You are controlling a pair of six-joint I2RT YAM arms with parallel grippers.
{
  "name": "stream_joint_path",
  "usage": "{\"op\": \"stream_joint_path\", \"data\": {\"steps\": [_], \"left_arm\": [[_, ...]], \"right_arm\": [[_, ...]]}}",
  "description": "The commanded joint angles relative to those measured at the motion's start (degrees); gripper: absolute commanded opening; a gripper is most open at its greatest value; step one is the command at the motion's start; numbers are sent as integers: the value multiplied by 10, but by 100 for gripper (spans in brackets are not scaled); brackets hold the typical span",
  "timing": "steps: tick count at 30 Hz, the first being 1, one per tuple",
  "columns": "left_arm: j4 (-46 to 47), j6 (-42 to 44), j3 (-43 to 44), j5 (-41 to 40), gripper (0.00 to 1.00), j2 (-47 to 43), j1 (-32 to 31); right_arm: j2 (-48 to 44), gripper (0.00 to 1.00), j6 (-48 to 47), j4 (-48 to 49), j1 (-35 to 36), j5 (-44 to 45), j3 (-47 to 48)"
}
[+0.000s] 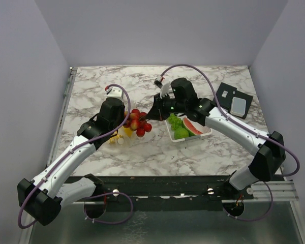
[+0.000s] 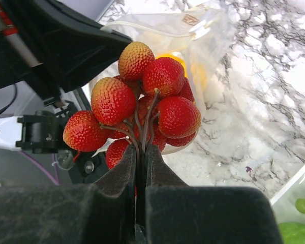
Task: Place the food in the zip-top bag and seal the zipper
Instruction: Place the fake fruit in the zipper food storage bag.
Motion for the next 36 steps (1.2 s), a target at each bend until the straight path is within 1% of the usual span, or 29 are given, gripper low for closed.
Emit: {"op": "stream_joint_path", "data": {"steps": [1,12,21,28,31,36], "left_arm": [[7,2,-7,12,0,-5,3],[7,3,-7,19,0,0,3],[8,2,-6,20,0,0,3],[7,2,-6,22,0,3,3],[7,2,-6,22,0,3,3],[7,2,-6,21,0,1,3]], "right_arm": [[18,1,6,-2,5,38,23],[63,1,31,-9,26,71,65],[109,1,49,-40,47,138,105],[138,1,70,-31,70,178,117],[148,1,91,-16,79,186,116],[159,1,93,-14,90,191,119]]}}
